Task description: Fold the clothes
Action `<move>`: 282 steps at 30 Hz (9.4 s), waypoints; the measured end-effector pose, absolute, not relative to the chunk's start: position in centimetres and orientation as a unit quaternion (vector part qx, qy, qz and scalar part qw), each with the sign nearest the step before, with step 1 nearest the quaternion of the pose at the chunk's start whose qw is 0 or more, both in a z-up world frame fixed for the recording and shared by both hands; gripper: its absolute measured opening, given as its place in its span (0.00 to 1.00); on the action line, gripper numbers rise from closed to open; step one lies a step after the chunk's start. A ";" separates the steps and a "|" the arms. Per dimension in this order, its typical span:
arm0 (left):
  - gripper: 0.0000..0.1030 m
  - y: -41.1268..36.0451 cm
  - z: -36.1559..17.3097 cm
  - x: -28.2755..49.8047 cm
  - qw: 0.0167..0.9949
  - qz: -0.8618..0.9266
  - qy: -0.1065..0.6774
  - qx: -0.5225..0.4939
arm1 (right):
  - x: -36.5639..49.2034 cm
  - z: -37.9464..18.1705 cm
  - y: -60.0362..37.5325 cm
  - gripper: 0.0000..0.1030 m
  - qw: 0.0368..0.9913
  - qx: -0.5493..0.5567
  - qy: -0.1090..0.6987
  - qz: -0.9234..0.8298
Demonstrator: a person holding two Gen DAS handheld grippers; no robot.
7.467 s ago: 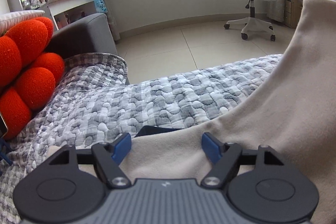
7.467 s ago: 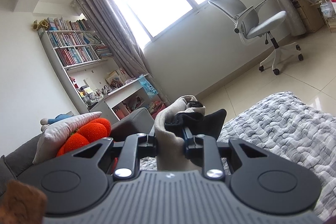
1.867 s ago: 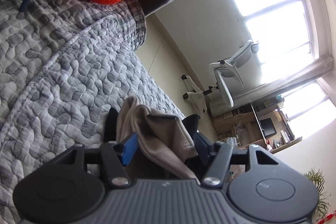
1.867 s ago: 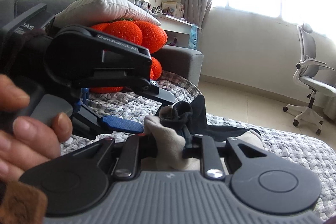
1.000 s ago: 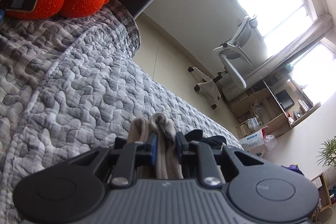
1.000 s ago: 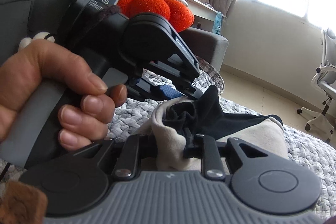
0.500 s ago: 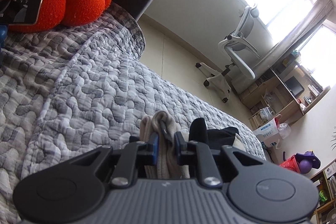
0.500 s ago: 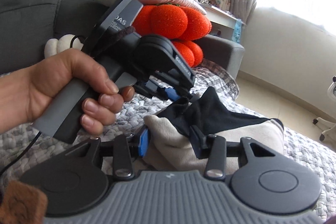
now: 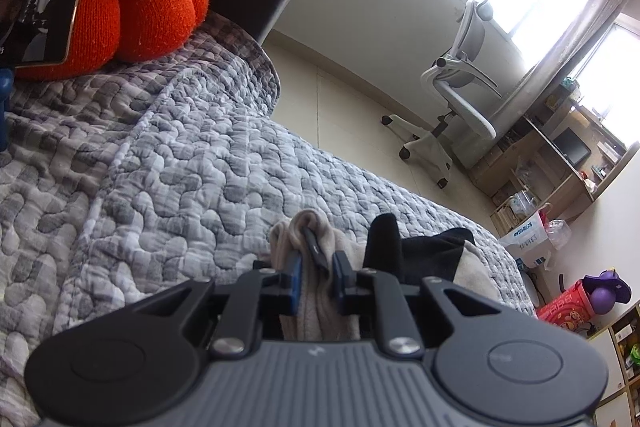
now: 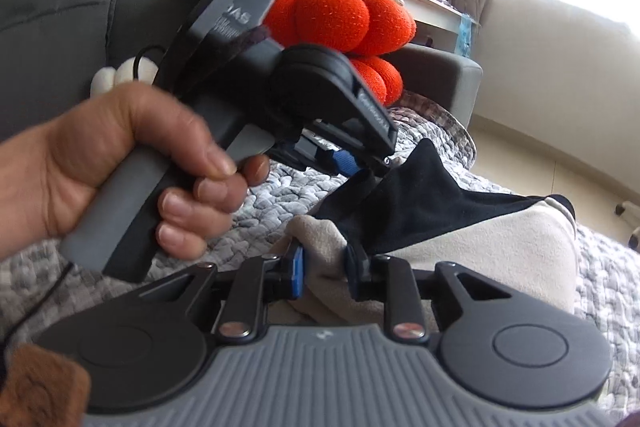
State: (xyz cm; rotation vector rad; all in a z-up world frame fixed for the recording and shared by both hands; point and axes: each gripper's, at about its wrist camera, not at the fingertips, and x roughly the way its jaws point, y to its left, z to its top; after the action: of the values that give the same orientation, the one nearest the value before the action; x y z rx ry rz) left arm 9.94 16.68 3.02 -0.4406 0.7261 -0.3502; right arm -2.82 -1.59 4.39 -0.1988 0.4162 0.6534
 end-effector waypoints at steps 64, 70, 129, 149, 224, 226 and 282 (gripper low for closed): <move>0.30 12.0 4.9 2.7 0.936 -0.120 0.323 -0.069 | -1.0 5.7 -10.7 0.29 0.934 0.075 0.275 0.215; 0.30 12.2 4.9 2.8 0.934 -0.123 0.326 -0.076 | 2.4 6.1 -11.4 0.35 0.940 0.078 0.276 0.186; 0.30 12.8 4.8 3.1 0.929 -0.133 0.333 -0.098 | -1.0 5.4 -8.0 0.45 0.943 0.015 0.267 0.200; 0.30 12.6 4.8 3.0 0.930 -0.128 0.333 -0.088 | -2.1 3.5 -8.0 0.45 0.943 0.020 0.276 0.187; 0.32 14.8 4.0 2.4 0.928 -0.085 0.345 -0.112 | -1.8 0.8 -15.6 0.69 0.873 0.316 0.297 0.224; 0.33 14.7 4.0 2.3 0.929 -0.084 0.345 -0.106 | -1.6 0.7 -16.4 0.67 0.861 0.348 0.294 0.228; 0.33 12.9 4.4 2.4 0.909 -0.139 0.362 -0.153 | -6.0 3.6 -6.9 0.40 0.928 -0.110 0.212 0.288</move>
State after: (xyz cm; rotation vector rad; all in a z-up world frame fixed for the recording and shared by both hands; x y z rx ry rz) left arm 2.36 12.92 4.39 -0.3154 0.7460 -0.2863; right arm -5.99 -6.87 3.64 -0.2248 0.4336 0.5899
